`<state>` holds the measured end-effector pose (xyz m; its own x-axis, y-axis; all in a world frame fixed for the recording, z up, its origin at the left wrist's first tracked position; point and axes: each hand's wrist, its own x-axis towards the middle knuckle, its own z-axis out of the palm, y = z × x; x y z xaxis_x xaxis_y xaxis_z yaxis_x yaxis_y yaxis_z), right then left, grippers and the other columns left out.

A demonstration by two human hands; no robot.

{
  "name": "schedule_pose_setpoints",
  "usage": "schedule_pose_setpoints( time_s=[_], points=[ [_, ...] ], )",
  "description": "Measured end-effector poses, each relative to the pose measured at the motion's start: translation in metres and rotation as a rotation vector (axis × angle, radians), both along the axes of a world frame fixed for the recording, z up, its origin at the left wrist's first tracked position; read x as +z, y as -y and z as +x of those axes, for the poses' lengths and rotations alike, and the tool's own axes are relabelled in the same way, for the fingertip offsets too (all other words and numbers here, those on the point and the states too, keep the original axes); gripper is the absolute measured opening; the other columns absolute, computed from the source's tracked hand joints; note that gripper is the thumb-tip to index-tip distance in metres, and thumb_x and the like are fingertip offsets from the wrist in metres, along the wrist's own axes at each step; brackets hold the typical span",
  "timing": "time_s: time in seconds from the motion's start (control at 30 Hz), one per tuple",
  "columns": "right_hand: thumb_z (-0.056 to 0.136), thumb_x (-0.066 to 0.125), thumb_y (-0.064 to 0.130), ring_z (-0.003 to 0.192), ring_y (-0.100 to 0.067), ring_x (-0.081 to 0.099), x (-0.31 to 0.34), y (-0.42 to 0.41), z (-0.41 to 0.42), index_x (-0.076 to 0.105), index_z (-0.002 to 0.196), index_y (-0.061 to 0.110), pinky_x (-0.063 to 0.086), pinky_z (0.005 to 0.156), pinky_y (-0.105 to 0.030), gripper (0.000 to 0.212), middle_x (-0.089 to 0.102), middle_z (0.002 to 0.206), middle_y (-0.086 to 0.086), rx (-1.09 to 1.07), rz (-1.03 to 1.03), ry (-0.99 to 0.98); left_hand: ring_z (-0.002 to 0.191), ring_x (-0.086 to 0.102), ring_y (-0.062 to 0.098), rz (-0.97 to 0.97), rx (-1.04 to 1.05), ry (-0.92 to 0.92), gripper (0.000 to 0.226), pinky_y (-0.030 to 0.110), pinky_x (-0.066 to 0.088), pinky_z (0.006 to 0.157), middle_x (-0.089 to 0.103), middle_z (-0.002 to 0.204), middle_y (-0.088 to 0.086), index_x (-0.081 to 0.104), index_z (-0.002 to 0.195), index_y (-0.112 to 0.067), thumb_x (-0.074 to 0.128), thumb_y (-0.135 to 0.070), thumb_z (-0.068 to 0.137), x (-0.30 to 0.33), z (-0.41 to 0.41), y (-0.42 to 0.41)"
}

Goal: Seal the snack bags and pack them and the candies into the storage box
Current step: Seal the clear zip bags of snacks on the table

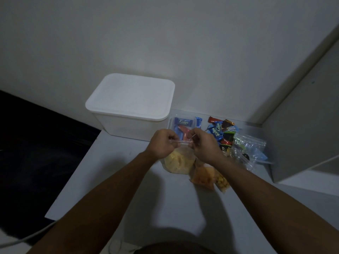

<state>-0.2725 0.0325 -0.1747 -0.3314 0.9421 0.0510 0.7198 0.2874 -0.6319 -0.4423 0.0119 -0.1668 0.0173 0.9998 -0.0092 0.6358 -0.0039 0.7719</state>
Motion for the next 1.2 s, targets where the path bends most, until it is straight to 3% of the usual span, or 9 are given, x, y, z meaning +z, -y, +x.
schedule_pose_setpoints(
  time_s=[0.07,0.17,0.3,0.63,0.87,1.03,1.2],
  points=[
    [0.084,0.067,0.001,0.074,-0.013,0.056,-0.0020,0.0000,-0.0009,0.055,0.123,0.015,0.042,0.061,-0.016,0.043,0.057,0.083,0.005,-0.005,0.000,-0.008,0.075,0.062,0.016,0.001,0.011,-0.045,0.005,0.026,0.048,0.071,0.066,0.077,0.001,0.073,0.081,-0.010,0.075,-0.007,0.076,-0.0014,0.0004,0.0000],
    [0.083,0.070,0.006,0.080,-0.016,0.061,-0.0039,0.0000,-0.0019,0.052,0.122,0.021,0.054,0.070,-0.027,0.046,0.062,0.090,0.002,0.004,0.001,-0.022,0.076,0.064,0.017,0.005,0.042,-0.104,0.004,0.027,0.049,0.072,0.070,0.080,0.003,0.074,0.080,-0.013,0.075,-0.012,0.076,-0.0028,0.0010,0.0002],
    [0.082,0.071,0.007,0.084,-0.017,0.062,-0.0042,-0.0003,-0.0056,0.054,0.119,0.021,0.056,0.075,-0.031,0.043,0.064,0.093,-0.001,0.018,0.006,-0.035,0.076,0.064,0.017,0.013,0.054,-0.138,0.004,0.024,0.045,0.068,0.072,0.082,0.004,0.075,0.081,-0.012,0.074,-0.012,0.077,-0.0019,0.0044,0.0015],
    [0.081,0.071,0.003,0.076,-0.012,0.061,-0.0068,-0.0018,-0.0029,0.058,0.119,0.018,0.056,0.072,-0.029,0.043,0.062,0.084,0.006,-0.006,0.026,-0.036,0.072,0.055,0.011,0.018,-0.005,-0.087,0.012,0.021,0.040,0.070,0.061,0.077,-0.003,0.075,0.089,-0.007,0.076,-0.008,0.077,0.0008,0.0021,0.0041],
    [0.082,0.071,0.006,0.075,-0.012,0.058,-0.0042,-0.0005,-0.0064,0.059,0.110,0.017,0.050,0.068,-0.025,0.033,0.060,0.083,0.006,0.029,0.053,-0.012,0.075,0.056,0.012,0.058,-0.003,-0.139,0.014,0.017,0.037,0.067,0.066,0.082,0.002,0.076,0.091,-0.008,0.076,-0.011,0.078,-0.0016,0.0024,0.0030],
    [0.081,0.073,0.006,0.074,-0.010,0.060,-0.0046,-0.0010,-0.0055,0.061,0.111,0.015,0.054,0.072,-0.028,0.034,0.061,0.082,0.009,0.021,0.071,-0.041,0.077,0.057,0.015,0.063,-0.005,-0.158,0.013,0.021,0.037,0.069,0.066,0.085,0.004,0.076,0.092,-0.009,0.073,-0.011,0.080,-0.0056,0.0029,0.0012],
    [0.080,0.074,0.006,0.072,-0.006,0.059,-0.0045,-0.0015,-0.0046,0.060,0.116,0.015,0.047,0.068,-0.015,0.039,0.059,0.082,0.011,0.001,0.042,-0.054,0.074,0.050,0.012,0.122,-0.024,-0.199,0.014,0.018,0.031,0.065,0.067,0.085,0.006,0.077,0.094,-0.009,0.070,-0.011,0.083,-0.0068,0.0029,0.0011]
  ],
)
